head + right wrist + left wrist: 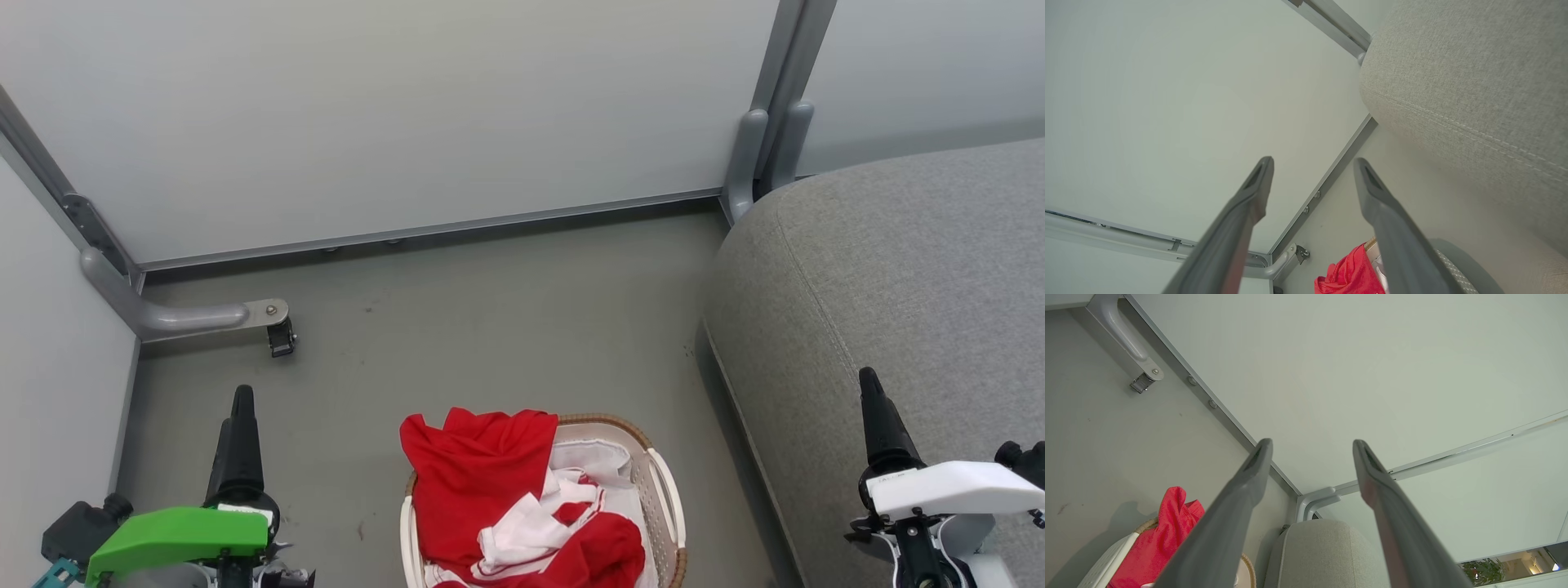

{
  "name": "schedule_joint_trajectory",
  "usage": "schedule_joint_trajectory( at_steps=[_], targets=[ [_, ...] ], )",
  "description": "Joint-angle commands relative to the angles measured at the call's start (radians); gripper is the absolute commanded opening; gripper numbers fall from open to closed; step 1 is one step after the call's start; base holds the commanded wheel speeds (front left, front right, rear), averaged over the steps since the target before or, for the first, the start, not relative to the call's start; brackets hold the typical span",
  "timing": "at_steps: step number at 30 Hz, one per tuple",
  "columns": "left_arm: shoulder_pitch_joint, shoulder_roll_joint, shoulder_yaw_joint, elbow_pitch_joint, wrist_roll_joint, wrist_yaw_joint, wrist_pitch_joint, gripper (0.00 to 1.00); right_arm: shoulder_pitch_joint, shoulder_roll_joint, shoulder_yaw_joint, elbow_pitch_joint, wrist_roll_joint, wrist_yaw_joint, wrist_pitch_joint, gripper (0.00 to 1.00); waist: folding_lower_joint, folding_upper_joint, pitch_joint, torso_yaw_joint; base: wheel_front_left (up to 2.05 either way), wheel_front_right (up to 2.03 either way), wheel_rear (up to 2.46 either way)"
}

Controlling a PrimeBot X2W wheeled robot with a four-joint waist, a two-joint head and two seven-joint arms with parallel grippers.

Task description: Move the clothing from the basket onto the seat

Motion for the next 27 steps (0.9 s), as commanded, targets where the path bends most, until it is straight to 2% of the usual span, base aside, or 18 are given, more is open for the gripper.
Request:
schedule_joint_trajectory(
  at_steps=[1, 10, 21, 27],
  targets=[
    [0.007, 0.007, -0.003, -0.02, 0.044, -0.003, -0.01, 1.0, 0.001, -0.008, 0.003, -0.022, -0.038, 0.0, -0.011, 1.0, 0.0, 0.0006, 0.0, 0.0, 0.0, 0.0, 0.0],
    [0.021, 0.008, -0.02, -0.033, 0.22, -0.004, -0.039, 1.0, 0.008, -0.009, 0.032, -0.047, -0.183, 0.0, -0.04, 1.0, 0.0, 0.0007, 0.002, 0.002, 0.0, 0.0, 0.0],
    [0.035, 0.009, -0.046, -0.015, 0.365, -0.001, -0.071, 1.0, 0.023, -0.011, 0.082, -0.052, -0.346, 0.0, -0.072, 1.0, 0.0, 0.0009, 0.004, 0.003, 0.0, 0.0, 0.0],
    [0.041, 0.01, -0.058, -0.007, 0.447, 0.015, -0.087, 1.0, 0.027, -0.011, 0.091, -0.049, -0.414, 0.0, -0.089, 1.0, 0.0, 0.001, 0.005, 0.004, 0.0, 0.0, 0.0]
  ],
)
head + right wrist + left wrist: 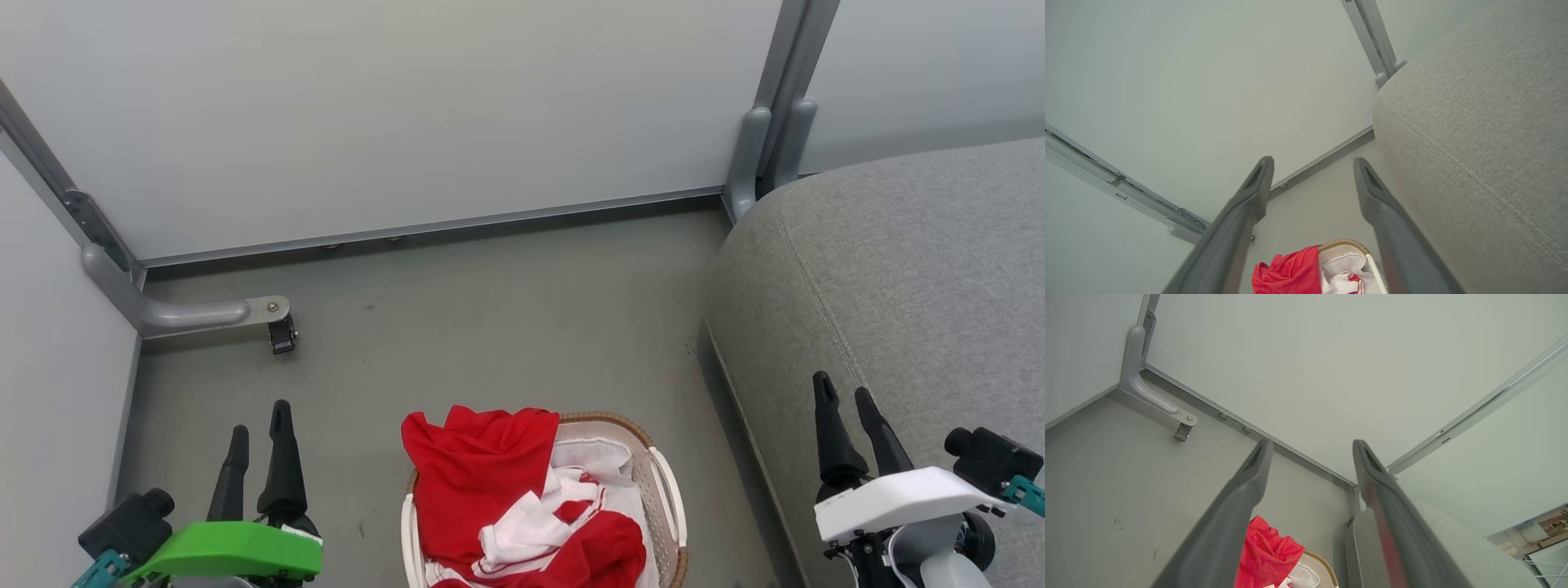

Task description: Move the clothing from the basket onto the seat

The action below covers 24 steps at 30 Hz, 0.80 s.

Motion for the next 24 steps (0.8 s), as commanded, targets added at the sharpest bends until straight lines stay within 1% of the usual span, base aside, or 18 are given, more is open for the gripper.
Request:
schedule_joint_trajectory(
  at_steps=[1, 12, 24],
  targets=[
    [0.007, 0.007, -0.006, -0.004, 0.037, 0.005, -0.01, 1.0, 0.003, -0.007, 0.004, -0.007, -0.033, 0.0, -0.011, 1.0, 0.0, 0.001, 0.0, 0.0, 0.0, 0.0, 0.0],
    [0.01, 0.008, -0.034, 0.017, 0.155, 0.023, -0.037, 1.0, 0.008, -0.008, 0.038, -0.006, -0.17, 0.0, -0.039, 1.0, 0.0, 0.0011, 0.0, 0.003, 0.0, 0.0, 0.0],
    [0.018, 0.009, -0.056, 0.049, 0.226, 0.026, -0.064, 1.0, 0.012, -0.009, 0.06, 0.009, -0.287, 0.0, -0.065, 1.0, 0.0, 0.0013, 0.002, 0.007, 0.0, 0.0, 0.0]
  ],
)
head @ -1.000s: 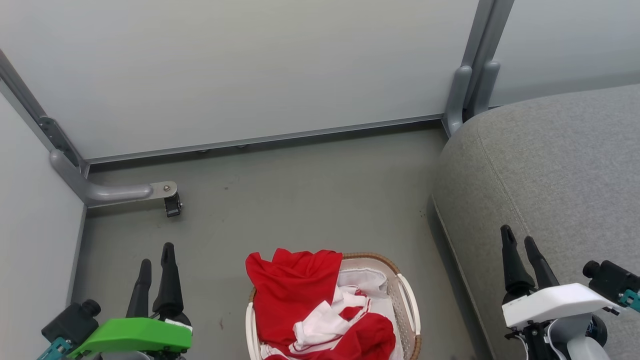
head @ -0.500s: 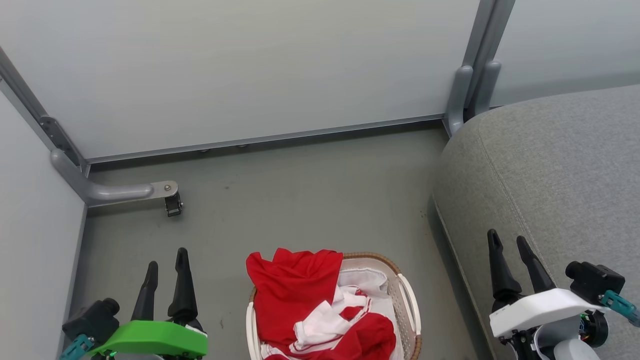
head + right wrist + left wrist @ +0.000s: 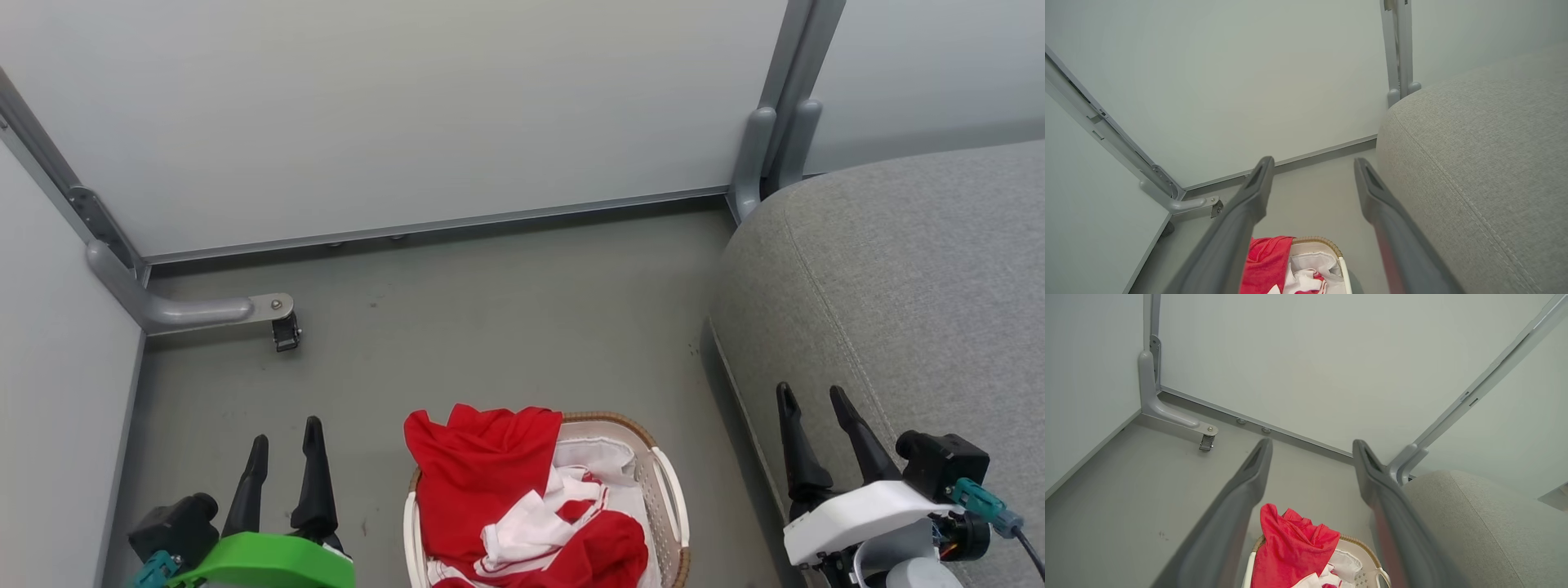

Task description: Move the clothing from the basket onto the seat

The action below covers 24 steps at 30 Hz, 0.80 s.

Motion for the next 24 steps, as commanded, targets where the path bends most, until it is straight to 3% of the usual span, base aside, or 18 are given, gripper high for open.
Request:
schedule_joint_trajectory(
  at_steps=[1, 24],
  targets=[
    [0.012, 0.008, -0.003, 0.001, 0.021, 0.0, -0.009, 1.0, 0.006, -0.006, 0.002, -0.001, -0.025, 0.0, -0.01, 1.0, 0.0, 0.0013, 0.0, 0.001, 0.0, 0.0, 0.0],
    [0.016, 0.01, -0.026, 0.043, 0.155, 0.011, -0.054, 1.0, 0.019, -0.008, 0.026, 0.014, -0.196, 0.0, -0.054, 1.0, 0.0, 0.0017, 0.004, 0.009, 0.0, 0.0, 0.0]
  ],
)
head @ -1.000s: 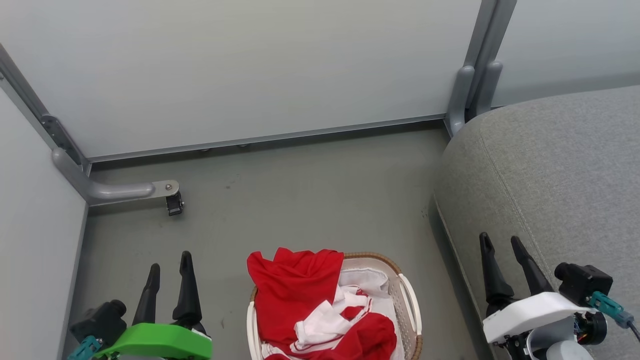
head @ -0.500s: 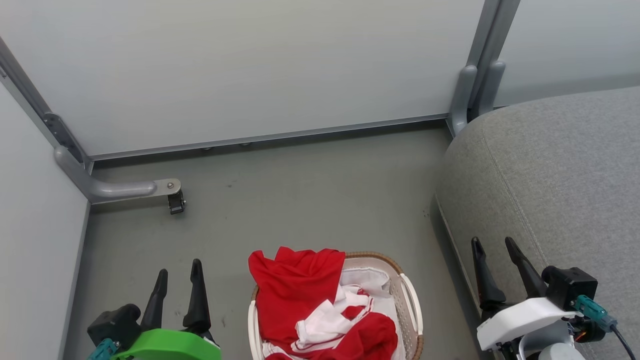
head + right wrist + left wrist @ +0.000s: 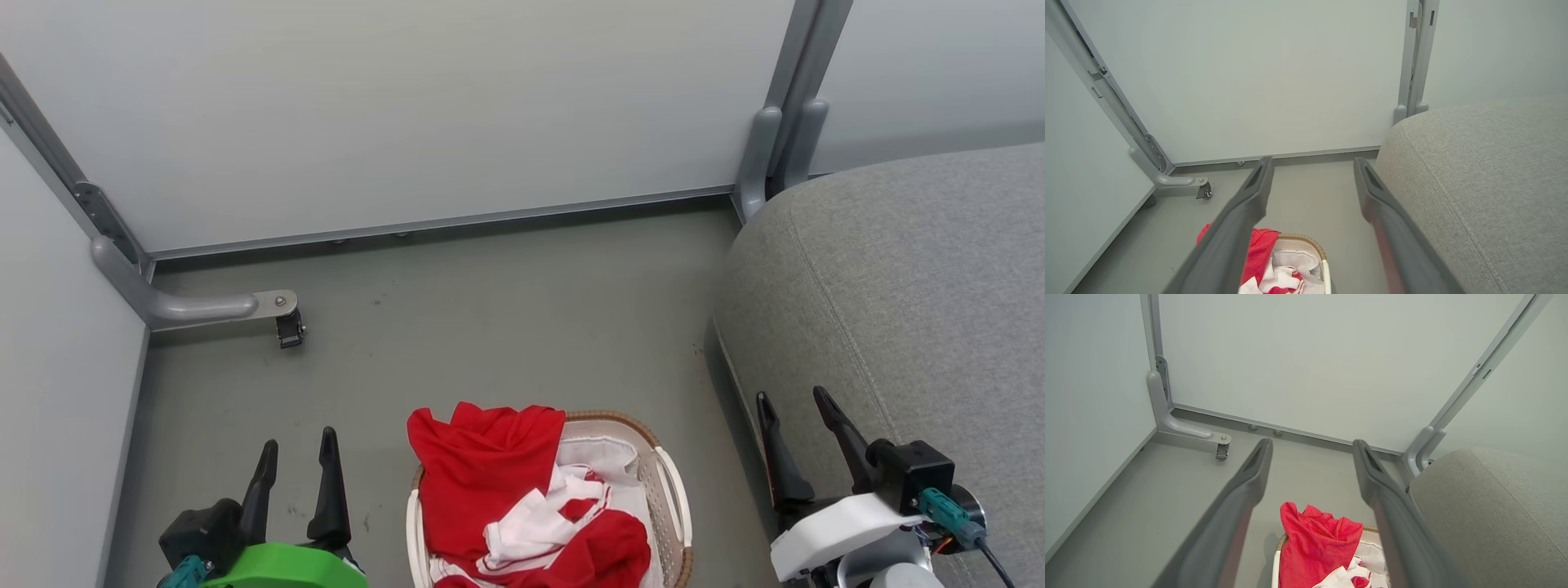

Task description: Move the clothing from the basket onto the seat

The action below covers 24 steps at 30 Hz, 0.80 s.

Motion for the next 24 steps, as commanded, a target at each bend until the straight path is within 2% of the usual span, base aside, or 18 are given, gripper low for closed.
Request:
schedule_joint_trajectory(
  at_steps=[1, 8, 24],
  targets=[
    [0.014, 0.008, -0.003, 0.003, 0.02, 0.003, -0.008, 1.0, 0.014, -0.006, 0.001, 0.003, -0.022, 0.0, -0.009, 1.0, 0.0, 0.0017, 0.001, 0.001, 0.0, 0.0, 0.0],
    [0.019, 0.008, -0.008, 0.008, 0.059, 0.007, -0.021, 1.0, 0.016, -0.007, 0.006, 0.007, -0.064, 0.0, -0.021, 1.0, 0.0, 0.0018, 0.001, 0.002, 0.0, 0.0, 0.0],
    [0.016, 0.008, -0.01, 0.014, 0.058, 0.006, -0.017, 1.0, 0.014, -0.007, 0.002, 0.009, -0.053, 0.0, -0.02, 1.0, 0.0, 0.0018, 0.002, 0.001, 0.0, 0.0, 0.0]
  ],
)
